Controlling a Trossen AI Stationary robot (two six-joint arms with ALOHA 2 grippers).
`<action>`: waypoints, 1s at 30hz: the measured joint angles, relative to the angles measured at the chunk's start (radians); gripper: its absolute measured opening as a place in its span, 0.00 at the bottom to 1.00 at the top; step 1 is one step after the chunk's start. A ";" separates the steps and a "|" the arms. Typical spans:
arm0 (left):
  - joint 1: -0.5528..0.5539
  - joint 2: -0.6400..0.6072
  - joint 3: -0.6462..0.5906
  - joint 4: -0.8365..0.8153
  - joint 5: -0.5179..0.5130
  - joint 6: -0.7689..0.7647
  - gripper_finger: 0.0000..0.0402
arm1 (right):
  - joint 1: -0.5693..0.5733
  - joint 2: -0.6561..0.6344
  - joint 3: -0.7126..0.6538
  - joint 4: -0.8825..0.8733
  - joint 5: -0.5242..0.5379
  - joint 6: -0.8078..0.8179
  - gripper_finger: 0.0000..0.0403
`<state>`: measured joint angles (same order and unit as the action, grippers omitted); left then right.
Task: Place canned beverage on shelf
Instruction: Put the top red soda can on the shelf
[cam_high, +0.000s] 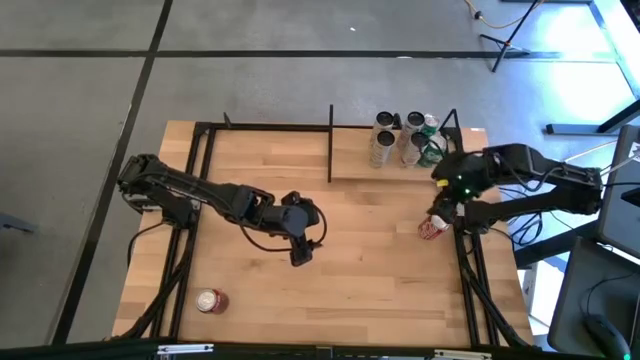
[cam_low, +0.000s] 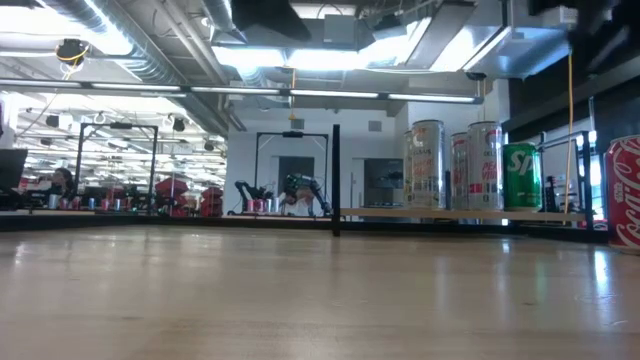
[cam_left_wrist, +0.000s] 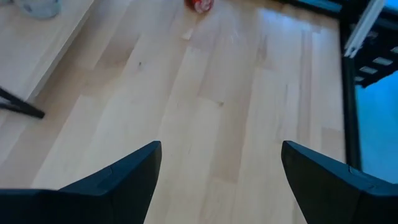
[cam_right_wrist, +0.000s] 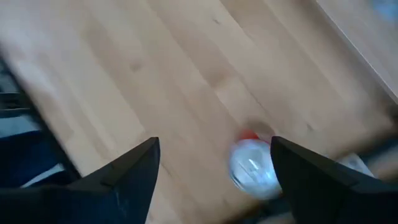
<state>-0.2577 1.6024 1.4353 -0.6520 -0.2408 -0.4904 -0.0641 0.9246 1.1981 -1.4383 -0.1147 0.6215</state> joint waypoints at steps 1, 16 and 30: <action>-0.003 0.000 0.000 0.013 -0.001 0.002 0.79 | 0.014 0.000 -0.005 -0.029 0.010 0.034 0.73; -0.034 0.000 0.000 0.040 -0.060 0.003 0.79 | 0.104 0.029 -0.313 0.011 -0.004 0.224 0.95; -0.032 0.000 0.000 0.039 -0.049 0.049 0.79 | 0.104 0.172 -0.380 0.066 0.008 0.157 0.72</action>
<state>-0.2901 1.6024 1.4353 -0.6128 -0.2897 -0.4416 0.0397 1.0970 0.8181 -1.3721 -0.1072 0.7787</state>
